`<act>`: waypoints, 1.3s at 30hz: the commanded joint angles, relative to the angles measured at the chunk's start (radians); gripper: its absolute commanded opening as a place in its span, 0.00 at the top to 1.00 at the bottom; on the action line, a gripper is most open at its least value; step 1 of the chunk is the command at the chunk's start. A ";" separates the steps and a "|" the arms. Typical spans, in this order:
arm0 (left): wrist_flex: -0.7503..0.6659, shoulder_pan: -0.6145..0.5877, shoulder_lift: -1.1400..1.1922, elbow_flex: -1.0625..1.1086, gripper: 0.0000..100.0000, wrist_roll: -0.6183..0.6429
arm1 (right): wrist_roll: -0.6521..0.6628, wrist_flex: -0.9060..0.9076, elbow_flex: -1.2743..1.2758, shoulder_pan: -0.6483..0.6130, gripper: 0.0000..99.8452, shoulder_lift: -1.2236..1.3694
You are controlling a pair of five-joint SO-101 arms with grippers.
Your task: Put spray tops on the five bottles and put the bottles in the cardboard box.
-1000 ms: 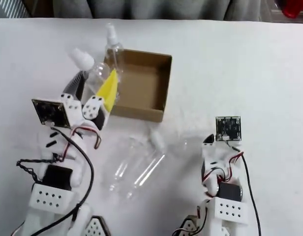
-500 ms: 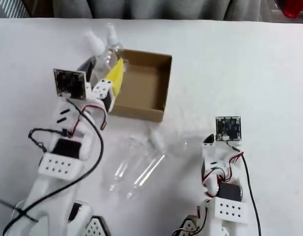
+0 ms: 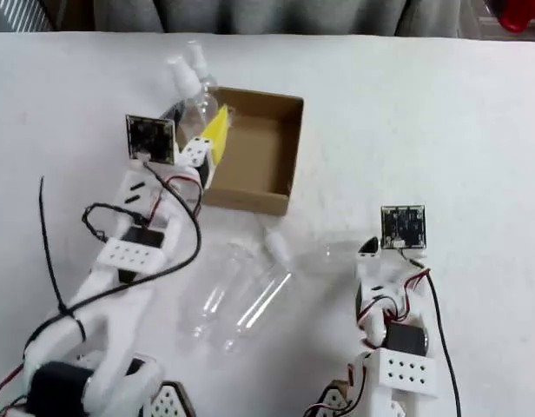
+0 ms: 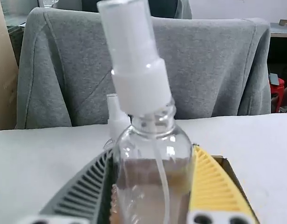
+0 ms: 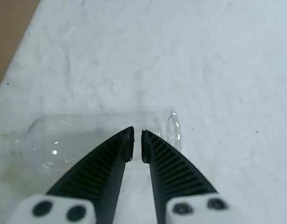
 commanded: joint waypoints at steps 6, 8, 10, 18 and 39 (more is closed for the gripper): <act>-0.121 -0.071 0.191 -0.141 0.98 -0.006 | 0.012 -0.001 0.011 0.012 0.98 0.018; -0.121 -0.071 0.237 -0.164 0.98 -0.006 | 0.012 -0.001 0.011 0.012 0.98 0.018; -0.123 -0.071 0.274 -0.186 0.98 -0.006 | 0.012 -0.001 0.011 0.012 0.98 0.018; -0.259 -0.064 0.403 -0.210 0.98 -0.006 | 0.012 -0.001 0.011 0.012 0.98 0.018; -0.374 -0.070 0.615 -0.281 0.98 -0.011 | 0.012 -0.001 0.011 0.012 0.98 0.018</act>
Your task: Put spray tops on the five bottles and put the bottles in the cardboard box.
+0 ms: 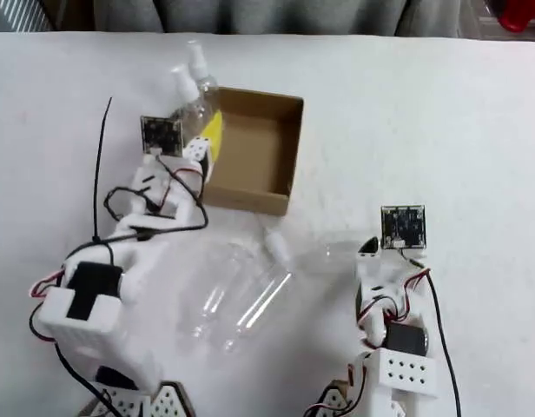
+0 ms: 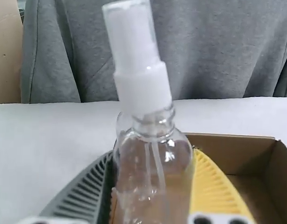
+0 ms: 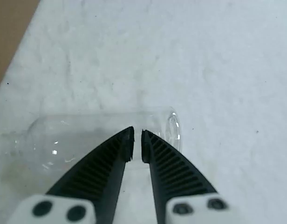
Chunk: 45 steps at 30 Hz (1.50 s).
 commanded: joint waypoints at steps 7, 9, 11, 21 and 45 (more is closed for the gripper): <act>-0.029 -0.010 -0.001 -0.060 0.98 -0.011 | 0.012 -0.001 0.011 0.012 0.98 0.018; -0.029 -0.010 -0.001 -0.060 0.98 -0.011 | 0.012 -0.001 0.011 0.012 0.98 0.018; -0.029 -0.010 -0.001 -0.060 0.98 -0.011 | 0.012 -0.001 0.011 0.012 0.98 0.018; -0.032 -0.010 0.021 -0.066 0.98 -0.011 | 0.012 -0.001 0.011 0.012 0.98 0.018; -0.026 -0.021 0.120 -0.130 0.88 -0.011 | 0.012 -0.001 0.011 0.012 0.98 0.018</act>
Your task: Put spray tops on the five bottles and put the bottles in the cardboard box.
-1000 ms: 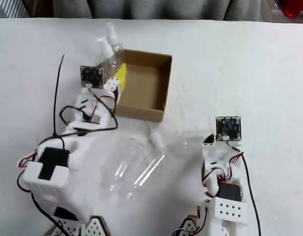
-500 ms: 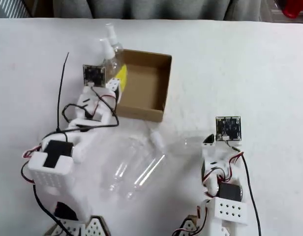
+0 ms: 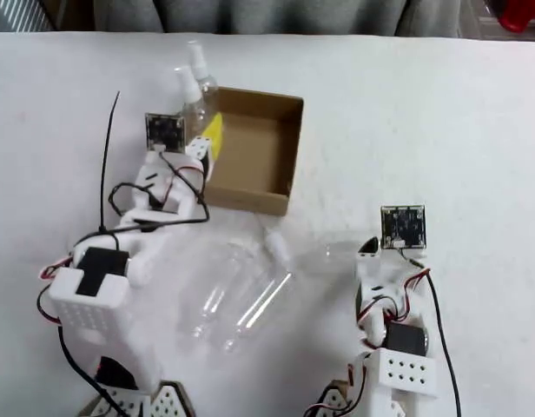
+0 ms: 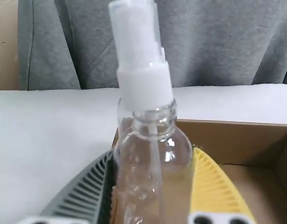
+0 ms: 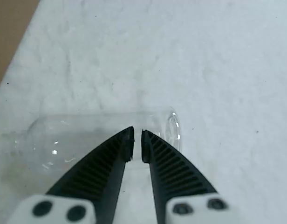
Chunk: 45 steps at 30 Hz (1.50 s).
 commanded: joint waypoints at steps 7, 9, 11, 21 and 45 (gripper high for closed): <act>-0.026 -0.010 -0.008 -0.032 0.87 -0.011 | 0.012 -0.001 0.011 0.012 0.98 0.018; -0.026 -0.019 -0.010 -0.032 0.87 -0.011 | 0.012 -0.001 0.011 0.012 0.98 0.018; -0.026 -0.025 -0.012 -0.032 0.87 -0.011 | 0.012 -0.001 0.011 0.012 0.98 0.018; -0.011 -0.027 -0.008 -0.031 0.79 -0.011 | 0.012 -0.001 0.011 0.012 0.98 0.018; 0.031 -0.058 -0.050 -0.017 0.71 -0.003 | 0.012 -0.001 0.011 0.012 0.98 0.018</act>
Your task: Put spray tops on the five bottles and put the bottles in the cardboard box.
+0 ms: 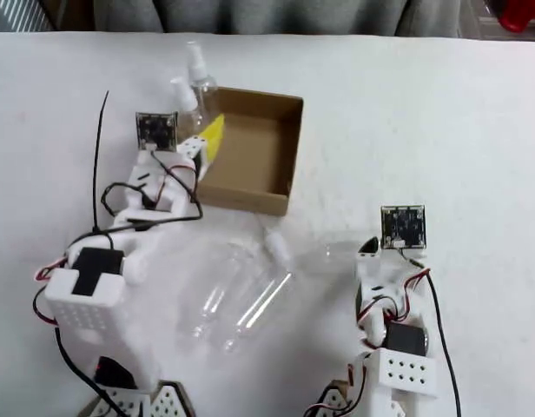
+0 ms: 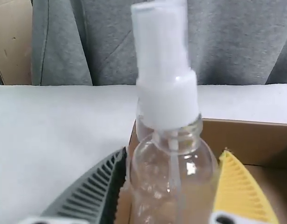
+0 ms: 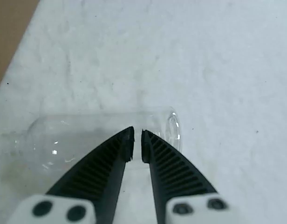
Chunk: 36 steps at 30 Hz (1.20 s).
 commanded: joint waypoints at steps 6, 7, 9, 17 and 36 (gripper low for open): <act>0.012 -0.018 -0.157 0.072 0.71 -0.003 | 0.012 -0.001 0.011 0.012 0.98 0.018; 0.012 -0.018 -0.173 0.083 0.71 -0.003 | 0.012 -0.001 0.011 0.012 0.98 0.018; 0.012 -0.021 -0.202 0.106 0.71 -0.003 | 0.012 -0.001 0.011 0.012 0.98 0.018; 0.012 -0.022 -0.409 0.293 0.71 -0.011 | 0.012 -0.001 0.011 0.012 0.98 0.018; 0.454 -0.059 -1.178 0.845 0.71 -0.066 | 0.012 -0.001 0.011 0.012 0.98 0.018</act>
